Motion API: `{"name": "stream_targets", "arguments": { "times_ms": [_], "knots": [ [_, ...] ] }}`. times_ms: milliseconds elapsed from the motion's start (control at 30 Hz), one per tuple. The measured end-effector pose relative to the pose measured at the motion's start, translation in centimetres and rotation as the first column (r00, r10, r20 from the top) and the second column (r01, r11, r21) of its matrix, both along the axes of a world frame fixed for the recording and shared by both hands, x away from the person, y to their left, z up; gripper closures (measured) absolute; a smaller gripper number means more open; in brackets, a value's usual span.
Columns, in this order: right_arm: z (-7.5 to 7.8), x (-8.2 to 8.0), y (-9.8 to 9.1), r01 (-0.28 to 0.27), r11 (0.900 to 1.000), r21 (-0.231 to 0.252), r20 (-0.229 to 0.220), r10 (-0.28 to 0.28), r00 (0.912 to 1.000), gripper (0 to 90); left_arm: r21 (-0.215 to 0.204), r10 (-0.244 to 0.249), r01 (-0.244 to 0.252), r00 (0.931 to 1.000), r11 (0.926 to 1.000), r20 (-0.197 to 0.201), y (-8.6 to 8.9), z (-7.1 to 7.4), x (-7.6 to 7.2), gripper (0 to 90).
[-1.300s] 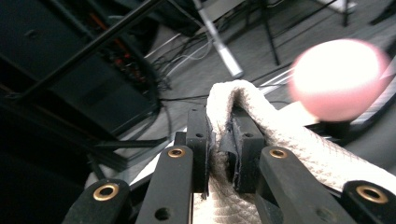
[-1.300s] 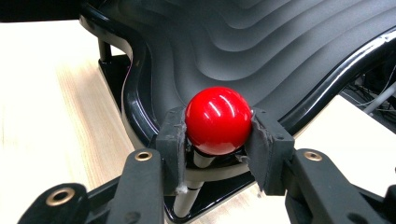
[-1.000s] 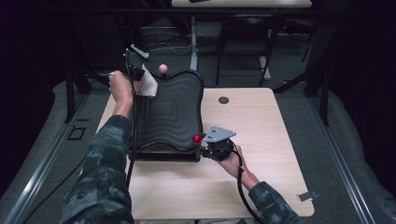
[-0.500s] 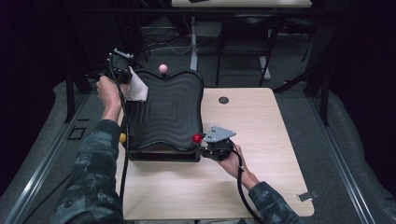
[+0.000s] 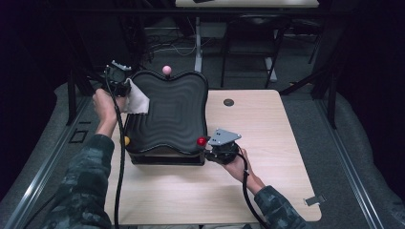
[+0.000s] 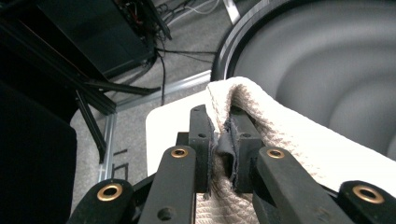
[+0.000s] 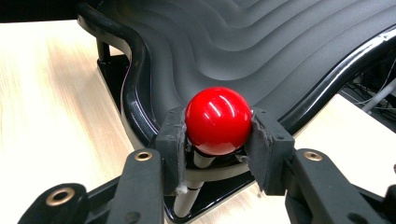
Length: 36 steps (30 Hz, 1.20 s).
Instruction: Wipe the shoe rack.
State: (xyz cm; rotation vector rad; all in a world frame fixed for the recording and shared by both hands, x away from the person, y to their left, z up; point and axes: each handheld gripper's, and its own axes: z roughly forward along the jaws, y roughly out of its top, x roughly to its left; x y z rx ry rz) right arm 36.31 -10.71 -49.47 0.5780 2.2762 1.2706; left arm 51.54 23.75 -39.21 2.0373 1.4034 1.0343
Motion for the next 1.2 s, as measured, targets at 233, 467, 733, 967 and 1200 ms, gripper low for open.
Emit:
{"name": "stream_targets", "arguments": {
  "times_ms": [233, 467, 733, 967, 1200],
  "knots": [
    [0.0, 0.0, 0.0, -0.001, 1.0000, 0.000, -0.002, 0.001, 1.0000, 60.1, -0.082, -0.022, 0.020, 0.9996, 0.9964, -0.017, 1.0, -0.7, -1.6, 82.0],
    [0.0, 0.0, 0.1, 0.000, 1.0000, 0.003, 0.000, 0.000, 1.0000, 60.1, -0.089, -0.061, 0.060, 0.9981, 0.9943, -0.009, 0.9, -0.8, -3.0, 81.9],
    [0.0, 0.0, 0.0, -0.002, 1.0000, -0.002, 0.000, 0.002, 1.0000, 60.1, -0.087, -0.095, 0.094, 0.9955, 0.9918, -0.006, 0.5, -0.6, -3.7, 81.9],
    [0.0, 0.0, 0.1, 0.001, 1.0000, 0.002, 0.001, -0.001, 1.0000, 60.1, -0.109, -0.092, 0.089, 0.9954, 0.9901, -0.028, 0.9, -1.3, -4.2, 81.9],
    [0.0, 0.0, 0.1, 0.002, 1.0000, -0.003, 0.000, -0.002, 1.0000, 60.1, -0.125, -0.096, 0.089, 0.9942, 0.9881, -0.048, 1.4, -2.8, -5.8, 82.0]
  ]
}}
